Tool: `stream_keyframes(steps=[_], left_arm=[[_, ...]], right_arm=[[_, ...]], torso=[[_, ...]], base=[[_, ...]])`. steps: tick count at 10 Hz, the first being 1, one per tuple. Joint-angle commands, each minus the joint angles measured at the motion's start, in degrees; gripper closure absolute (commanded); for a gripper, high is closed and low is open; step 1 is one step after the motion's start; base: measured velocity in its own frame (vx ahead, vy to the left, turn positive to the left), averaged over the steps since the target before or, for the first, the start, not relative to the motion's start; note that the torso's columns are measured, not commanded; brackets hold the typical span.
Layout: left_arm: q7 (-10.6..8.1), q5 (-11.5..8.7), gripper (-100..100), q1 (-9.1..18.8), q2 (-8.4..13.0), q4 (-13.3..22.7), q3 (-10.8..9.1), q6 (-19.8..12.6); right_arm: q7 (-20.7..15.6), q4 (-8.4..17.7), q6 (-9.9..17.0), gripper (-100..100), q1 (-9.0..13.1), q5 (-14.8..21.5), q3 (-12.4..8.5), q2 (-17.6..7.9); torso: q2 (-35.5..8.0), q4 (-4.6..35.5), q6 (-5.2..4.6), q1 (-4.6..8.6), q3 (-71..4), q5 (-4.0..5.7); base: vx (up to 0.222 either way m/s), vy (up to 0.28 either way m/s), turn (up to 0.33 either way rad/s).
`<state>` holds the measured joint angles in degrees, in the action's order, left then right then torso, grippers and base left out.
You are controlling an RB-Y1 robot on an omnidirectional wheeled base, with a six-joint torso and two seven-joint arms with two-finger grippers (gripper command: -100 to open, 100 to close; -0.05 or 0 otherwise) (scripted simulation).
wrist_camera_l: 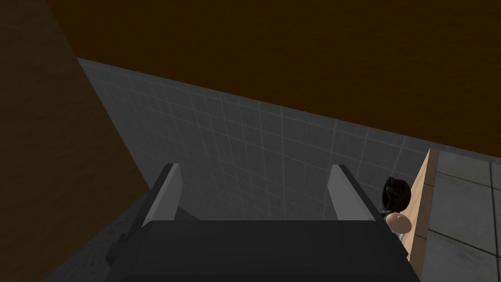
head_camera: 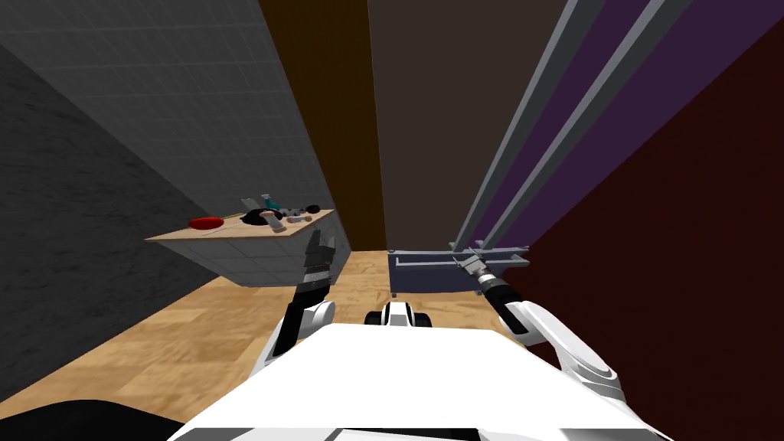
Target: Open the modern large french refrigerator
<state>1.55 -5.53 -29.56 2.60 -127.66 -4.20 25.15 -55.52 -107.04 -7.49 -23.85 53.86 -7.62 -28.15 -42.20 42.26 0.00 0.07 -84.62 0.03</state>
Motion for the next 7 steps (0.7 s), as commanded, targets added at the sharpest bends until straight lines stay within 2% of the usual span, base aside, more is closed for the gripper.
stream_keyframes(steps=[1,3,4,5,7], left_arm=[[0.00,0.0,0,0.0,0.0,0.0,0.00,0.0],[0.00,0.0,0,0.0,0.0,0.0,0.01,0.0],[0.00,0.0,0,0.0,0.0,0.0,0.02,0.0],[0.00,0.0,0,0.0,0.0,0.0,0.02,0.0],[0.00,0.0,0,0.0,0.0,0.0,0.03,0.0]], right_arm=[[-0.4,0.7,-2.2,-100,0.5,0.1,0.7,0.1],[-0.4,0.6,-1.9,-100,0.4,0.1,0.5,0.3],[-0.4,0.6,-1.8,100,0.4,0.1,0.5,0.3],[-0.4,0.5,-0.2,100,-0.2,0.1,-0.5,0.9],[-0.4,0.4,0.6,100,-0.4,0.0,-1.0,1.3]], torso=[[0.0,0.0,-0.01,-0.12,0.0,-0.02],[-0.2,0.1,-0.02,-0.40,0.1,-0.11],[-0.3,0.1,0.00,-0.44,0.2,-0.14],[-0.3,0.2,-0.04,-0.29,0.1,-0.16],[-0.5,0.2,0.01,-0.72,0.3,-0.27]], base=[[0.081,-0.165,0.090],[0.024,-0.048,0.011],[0.000,0.000,0.000],[-0.051,0.135,-0.134],[-0.055,0.197,-0.140]])
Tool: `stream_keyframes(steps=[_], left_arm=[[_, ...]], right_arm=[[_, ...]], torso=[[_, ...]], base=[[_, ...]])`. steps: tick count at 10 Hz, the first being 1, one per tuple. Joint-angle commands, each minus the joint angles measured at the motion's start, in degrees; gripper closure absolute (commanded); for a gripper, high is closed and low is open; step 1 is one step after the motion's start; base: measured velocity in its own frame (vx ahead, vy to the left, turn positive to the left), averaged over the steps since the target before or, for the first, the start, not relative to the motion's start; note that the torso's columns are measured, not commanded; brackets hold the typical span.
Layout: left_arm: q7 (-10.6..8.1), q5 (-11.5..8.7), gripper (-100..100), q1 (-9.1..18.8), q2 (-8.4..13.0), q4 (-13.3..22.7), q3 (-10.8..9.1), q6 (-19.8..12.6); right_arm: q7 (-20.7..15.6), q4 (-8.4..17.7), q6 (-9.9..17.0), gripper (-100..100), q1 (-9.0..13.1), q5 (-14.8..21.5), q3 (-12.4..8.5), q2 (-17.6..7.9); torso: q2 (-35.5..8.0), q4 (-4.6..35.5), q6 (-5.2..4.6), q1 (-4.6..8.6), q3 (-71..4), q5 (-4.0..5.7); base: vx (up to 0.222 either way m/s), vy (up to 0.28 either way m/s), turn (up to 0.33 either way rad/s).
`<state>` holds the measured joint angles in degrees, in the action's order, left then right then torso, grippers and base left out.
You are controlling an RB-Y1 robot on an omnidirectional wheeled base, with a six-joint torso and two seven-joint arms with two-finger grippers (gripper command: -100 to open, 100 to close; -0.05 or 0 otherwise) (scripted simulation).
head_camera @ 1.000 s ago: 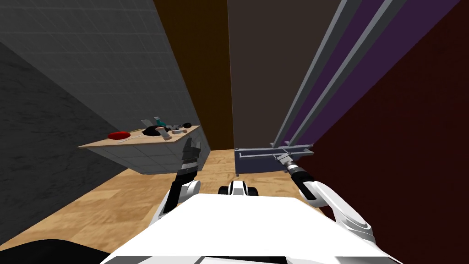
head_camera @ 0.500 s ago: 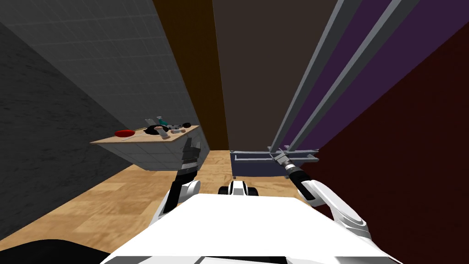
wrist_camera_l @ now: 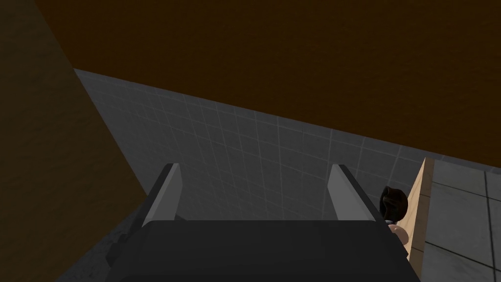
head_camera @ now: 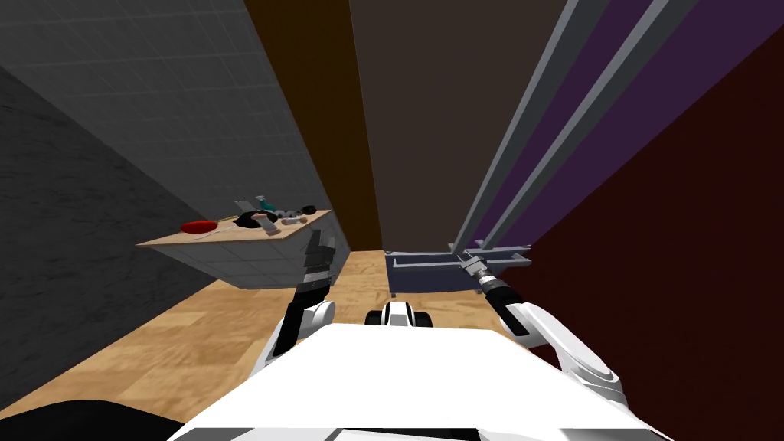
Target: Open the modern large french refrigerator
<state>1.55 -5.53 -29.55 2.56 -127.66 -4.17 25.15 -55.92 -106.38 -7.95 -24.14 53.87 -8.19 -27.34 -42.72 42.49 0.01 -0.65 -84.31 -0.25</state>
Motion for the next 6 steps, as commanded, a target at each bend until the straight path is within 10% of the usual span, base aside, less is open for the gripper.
stream_keyframes(steps=[1,6], left_arm=[[0.00,0.0,0,0.0,0.0,0.0,0.00,0.0],[0.00,0.0,0,0.0,0.0,0.0,0.01,0.0]], right_arm=[[0.0,-0.3,1.9,100,-0.3,0.0,-1.0,0.8],[-0.1,-0.8,6.1,100,-1.4,-0.2,-3.7,2.4]], torso=[[0.0,0.0,0.15,-0.02,0.0,0.03],[0.2,0.0,0.16,0.16,-0.1,-0.03]], base=[[-0.119,0.220,-0.143],[-0.111,0.225,-0.134]])
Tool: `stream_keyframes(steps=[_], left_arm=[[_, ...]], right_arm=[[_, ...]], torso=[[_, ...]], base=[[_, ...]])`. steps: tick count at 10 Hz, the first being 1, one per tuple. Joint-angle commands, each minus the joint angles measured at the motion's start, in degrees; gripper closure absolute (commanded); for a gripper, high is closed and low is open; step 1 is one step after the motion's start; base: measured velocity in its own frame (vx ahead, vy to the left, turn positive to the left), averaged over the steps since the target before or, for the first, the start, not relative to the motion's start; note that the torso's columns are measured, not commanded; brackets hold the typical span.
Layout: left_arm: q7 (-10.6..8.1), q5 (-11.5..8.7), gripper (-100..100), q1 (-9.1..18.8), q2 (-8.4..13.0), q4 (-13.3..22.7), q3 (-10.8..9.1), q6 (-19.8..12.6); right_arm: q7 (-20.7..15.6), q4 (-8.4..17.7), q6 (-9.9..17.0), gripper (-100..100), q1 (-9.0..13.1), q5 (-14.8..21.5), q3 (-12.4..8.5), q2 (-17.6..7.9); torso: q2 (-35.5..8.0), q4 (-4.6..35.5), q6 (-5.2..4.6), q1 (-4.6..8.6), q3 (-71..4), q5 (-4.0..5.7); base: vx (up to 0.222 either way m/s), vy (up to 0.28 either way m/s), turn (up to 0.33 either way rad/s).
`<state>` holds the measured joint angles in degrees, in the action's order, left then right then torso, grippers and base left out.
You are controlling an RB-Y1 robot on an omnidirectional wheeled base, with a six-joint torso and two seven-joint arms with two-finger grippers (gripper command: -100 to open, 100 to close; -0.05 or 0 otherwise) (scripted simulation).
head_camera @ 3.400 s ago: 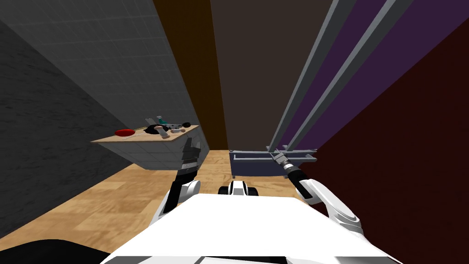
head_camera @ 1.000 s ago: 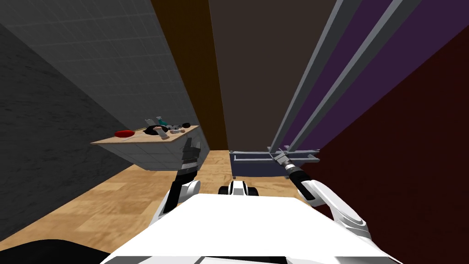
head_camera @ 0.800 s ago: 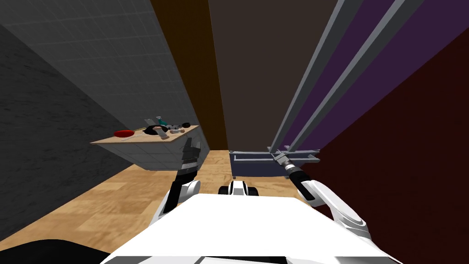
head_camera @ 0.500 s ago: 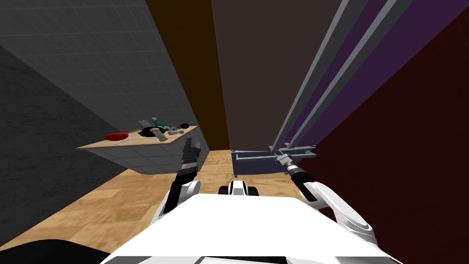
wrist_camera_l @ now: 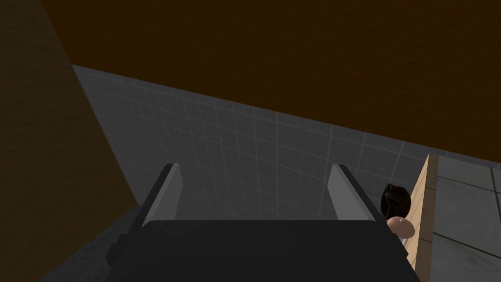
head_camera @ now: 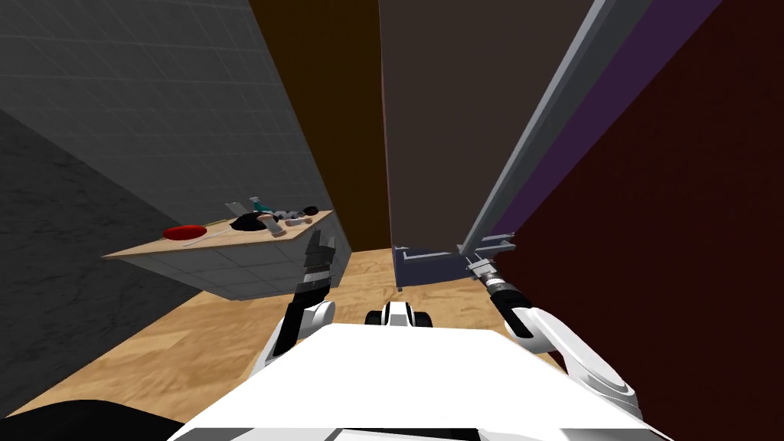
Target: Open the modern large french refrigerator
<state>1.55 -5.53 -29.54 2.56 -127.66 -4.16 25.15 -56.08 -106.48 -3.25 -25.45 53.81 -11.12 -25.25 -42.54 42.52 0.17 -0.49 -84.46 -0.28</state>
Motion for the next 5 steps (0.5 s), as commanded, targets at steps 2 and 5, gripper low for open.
stream_keyframes(steps=[2,5], left_arm=[[0.00,0.0,0,0.0,0.0,0.0,0.00,0.0],[0.00,0.0,0,0.0,0.0,0.0,-0.01,0.0]], right_arm=[[-0.1,-0.5,1.6,100,-0.8,0.0,-0.7,0.9],[-0.4,-1.0,4.5,100,-1.6,0.2,-2.2,2.5]], torso=[[0.0,0.1,-0.16,0.26,0.0,-0.05],[0.1,-0.1,-0.14,0.14,-0.1,0.00]], base=[[-0.072,0.138,-0.084],[-0.030,0.198,-0.130]])
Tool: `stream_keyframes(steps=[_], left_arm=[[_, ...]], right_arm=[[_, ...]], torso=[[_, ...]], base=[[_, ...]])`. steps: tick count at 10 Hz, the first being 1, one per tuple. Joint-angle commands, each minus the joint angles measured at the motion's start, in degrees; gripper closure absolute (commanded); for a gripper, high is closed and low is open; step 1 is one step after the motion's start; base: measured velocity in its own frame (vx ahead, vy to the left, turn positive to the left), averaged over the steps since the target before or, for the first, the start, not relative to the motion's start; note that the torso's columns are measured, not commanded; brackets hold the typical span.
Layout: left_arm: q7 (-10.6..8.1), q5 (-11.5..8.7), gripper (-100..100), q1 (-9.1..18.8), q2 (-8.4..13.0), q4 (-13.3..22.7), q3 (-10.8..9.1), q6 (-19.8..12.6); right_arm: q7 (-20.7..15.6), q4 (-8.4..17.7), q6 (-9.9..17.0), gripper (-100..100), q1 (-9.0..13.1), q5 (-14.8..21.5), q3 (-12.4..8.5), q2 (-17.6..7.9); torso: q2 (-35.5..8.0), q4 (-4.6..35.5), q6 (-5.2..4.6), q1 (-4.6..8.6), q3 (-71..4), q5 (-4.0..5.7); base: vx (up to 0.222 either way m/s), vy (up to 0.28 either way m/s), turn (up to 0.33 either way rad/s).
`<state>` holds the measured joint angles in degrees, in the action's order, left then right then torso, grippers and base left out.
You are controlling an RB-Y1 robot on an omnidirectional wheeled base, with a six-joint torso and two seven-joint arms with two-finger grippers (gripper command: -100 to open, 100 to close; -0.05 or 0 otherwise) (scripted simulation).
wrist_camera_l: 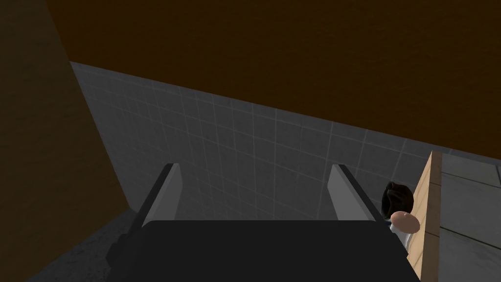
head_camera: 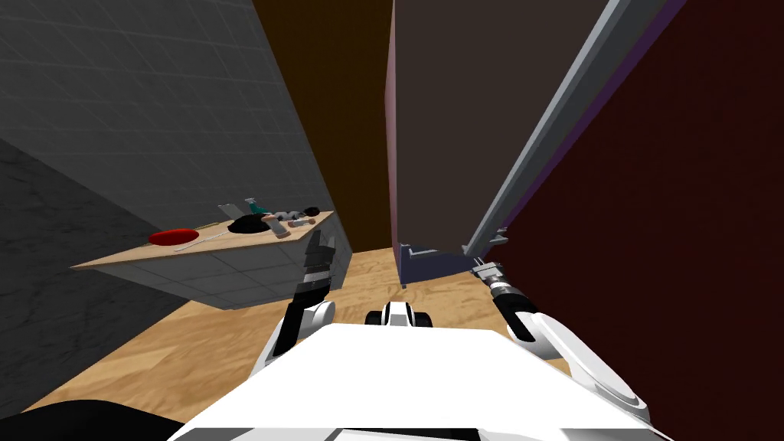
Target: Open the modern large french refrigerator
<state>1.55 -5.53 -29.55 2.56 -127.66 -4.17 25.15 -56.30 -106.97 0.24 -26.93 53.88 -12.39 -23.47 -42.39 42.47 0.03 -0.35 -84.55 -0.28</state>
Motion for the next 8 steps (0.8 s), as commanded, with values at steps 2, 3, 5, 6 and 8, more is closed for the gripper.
stream_keyframes(steps=[2,3,5,6,8], left_arm=[[0.00,0.0,0,0.0,0.0,0.0,0.01,0.0],[0.00,0.0,0,0.0,0.0,0.0,0.01,0.0],[0.00,0.0,0,0.0,0.0,0.0,0.00,0.0],[0.00,0.0,0,0.0,0.0,0.0,0.00,0.0],[0.00,0.0,0,0.0,0.0,0.0,0.01,0.0]], right_arm=[[-0.4,-1.0,2.8,100,-0.5,0.2,-2.1,1.6],[-0.5,-1.3,3.7,100,-0.7,0.2,-2.6,2.1],[-0.7,-1.7,5.5,100,-1.1,0.3,-3.7,3.0],[-0.7,-2.0,6.4,100,-1.3,0.4,-4.3,3.5],[-0.7,-2.0,6.7,100,-1.3,0.3,-4.5,3.4]], torso=[[0.1,-0.2,0.01,0.07,0.0,0.18],[0.2,-0.2,-0.01,0.18,-0.1,0.22],[0.1,-0.2,-0.03,0.51,0.0,0.31],[0.0,-0.1,-0.03,0.52,0.1,0.33],[0.0,-0.2,-0.02,0.33,0.0,0.27]], base=[[-0.024,0.273,-0.107],[0.013,0.289,-0.127],[-0.045,0.240,-0.150],[-0.086,0.247,-0.117],[-0.059,0.180,-0.088]])
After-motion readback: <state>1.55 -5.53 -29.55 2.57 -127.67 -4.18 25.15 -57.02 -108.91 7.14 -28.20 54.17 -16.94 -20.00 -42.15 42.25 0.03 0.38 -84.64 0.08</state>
